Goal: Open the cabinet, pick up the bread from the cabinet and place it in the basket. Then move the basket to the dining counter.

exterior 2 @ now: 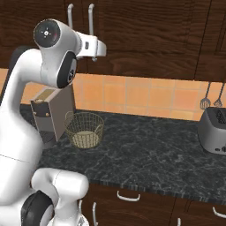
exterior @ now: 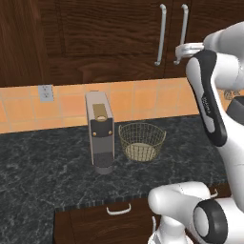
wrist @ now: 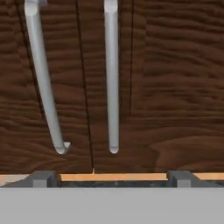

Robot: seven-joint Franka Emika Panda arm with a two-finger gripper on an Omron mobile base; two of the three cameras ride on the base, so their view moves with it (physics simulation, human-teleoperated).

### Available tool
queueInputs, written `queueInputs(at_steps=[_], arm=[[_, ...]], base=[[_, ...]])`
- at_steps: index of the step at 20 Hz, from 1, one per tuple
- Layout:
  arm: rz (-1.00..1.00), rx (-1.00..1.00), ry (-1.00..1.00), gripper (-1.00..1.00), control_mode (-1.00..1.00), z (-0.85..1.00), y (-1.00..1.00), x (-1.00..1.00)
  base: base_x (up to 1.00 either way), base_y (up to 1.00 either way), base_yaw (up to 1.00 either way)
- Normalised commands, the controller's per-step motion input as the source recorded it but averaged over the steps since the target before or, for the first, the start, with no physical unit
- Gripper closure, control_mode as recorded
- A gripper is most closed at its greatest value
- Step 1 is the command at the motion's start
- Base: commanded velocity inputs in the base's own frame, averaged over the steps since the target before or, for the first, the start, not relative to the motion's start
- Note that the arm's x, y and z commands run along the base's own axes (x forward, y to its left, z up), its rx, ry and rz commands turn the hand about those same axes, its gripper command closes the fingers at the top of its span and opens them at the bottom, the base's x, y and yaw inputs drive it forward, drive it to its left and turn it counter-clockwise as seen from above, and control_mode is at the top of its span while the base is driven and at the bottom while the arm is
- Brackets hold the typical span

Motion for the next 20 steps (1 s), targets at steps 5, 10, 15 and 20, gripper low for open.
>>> queueInputs(at_steps=[5,10,15,20], arm=[[0.00,0.00,0.01,-1.00,-1.00,0.00,0.00,0.74],[0.00,0.00,0.01,-1.00,-1.00,0.00,0.00,0.71],[0.00,0.00,0.00,-1.00,-1.00,-0.05,0.00,0.68],[0.00,0.00,0.00,1.00,-1.00,-0.40,0.00,0.76]], base=[[0.00,0.00,0.00],[0.00,0.00,0.00],[0.00,0.00,0.00],[0.00,0.00,0.00]])
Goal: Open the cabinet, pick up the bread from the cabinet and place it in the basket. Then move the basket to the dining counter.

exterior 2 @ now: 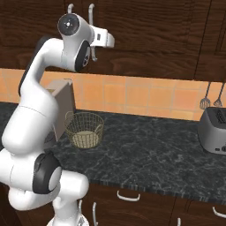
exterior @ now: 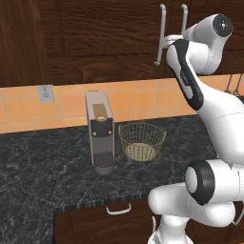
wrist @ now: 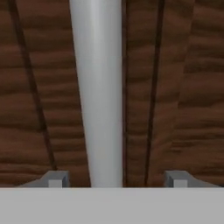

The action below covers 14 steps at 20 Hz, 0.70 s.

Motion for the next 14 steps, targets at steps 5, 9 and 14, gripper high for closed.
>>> queueInputs(at_steps=[5,9,14], arm=[[0.00,0.00,-0.09,1.00,-1.00,-0.55,-0.42,0.26],[0.00,0.01,-0.06,1.00,-1.00,-0.21,-1.00,-0.22],[0.00,0.08,-0.04,1.00,-1.00,0.00,-1.00,-0.94]], base=[[0.00,0.00,0.00],[0.00,0.00,0.00],[0.00,0.00,0.00]])
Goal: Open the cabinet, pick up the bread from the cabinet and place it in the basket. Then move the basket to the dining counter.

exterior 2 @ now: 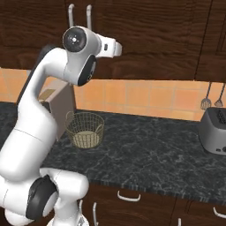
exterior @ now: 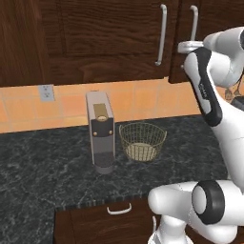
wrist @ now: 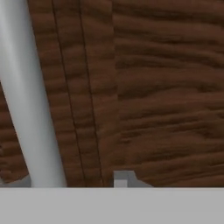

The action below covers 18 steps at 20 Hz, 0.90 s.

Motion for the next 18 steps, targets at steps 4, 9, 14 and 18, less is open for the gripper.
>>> queueInputs(at_steps=[4,9,14,18], arm=[[0.00,0.08,-0.03,1.00,-1.00,0.00,-1.00,-1.00],[0.00,0.08,-0.04,1.00,-1.00,0.00,-1.00,-1.00],[0.00,0.07,-0.04,1.00,-1.00,0.00,-1.00,-0.98],[-0.02,0.03,-0.06,1.00,-1.00,0.00,-1.00,-0.79]], base=[[0.00,0.00,0.00],[0.00,0.00,0.00],[0.00,0.00,0.00],[0.00,0.00,0.00]])
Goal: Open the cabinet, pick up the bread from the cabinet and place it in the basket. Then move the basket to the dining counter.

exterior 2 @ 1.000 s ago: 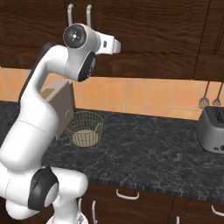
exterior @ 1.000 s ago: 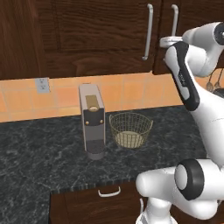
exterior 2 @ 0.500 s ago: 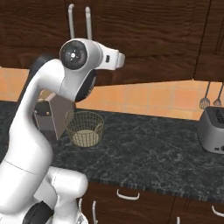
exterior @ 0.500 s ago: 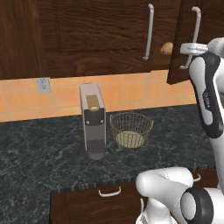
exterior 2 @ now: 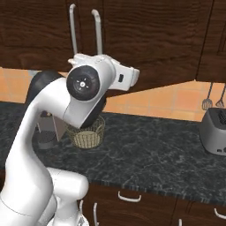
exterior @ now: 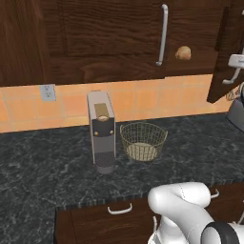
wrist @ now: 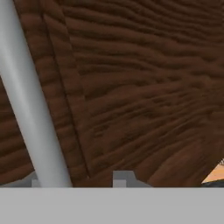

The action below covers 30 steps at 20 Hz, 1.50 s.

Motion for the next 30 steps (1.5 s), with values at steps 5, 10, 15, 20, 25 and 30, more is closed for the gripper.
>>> queueInputs(at_steps=[5,10,15,20,25,30], arm=[[-0.04,0.01,-0.02,1.00,-1.00,0.00,-1.00,-0.63],[-0.12,0.01,0.00,1.00,-1.00,0.00,-1.00,-0.29],[-0.23,0.01,-0.03,1.00,-1.00,-0.17,-1.00,-0.06],[-0.28,0.00,-0.22,1.00,-1.00,-0.12,-0.61,-0.46],[-0.09,0.04,-0.41,1.00,-1.00,0.00,0.76,-1.00],[-0.04,0.00,-0.38,1.00,-1.00,0.13,1.00,-1.00]], base=[[0.00,0.00,0.00],[0.00,0.00,0.00],[0.00,0.00,0.00],[0.00,0.00,0.00],[0.00,0.00,0.00],[0.00,0.00,0.00]])
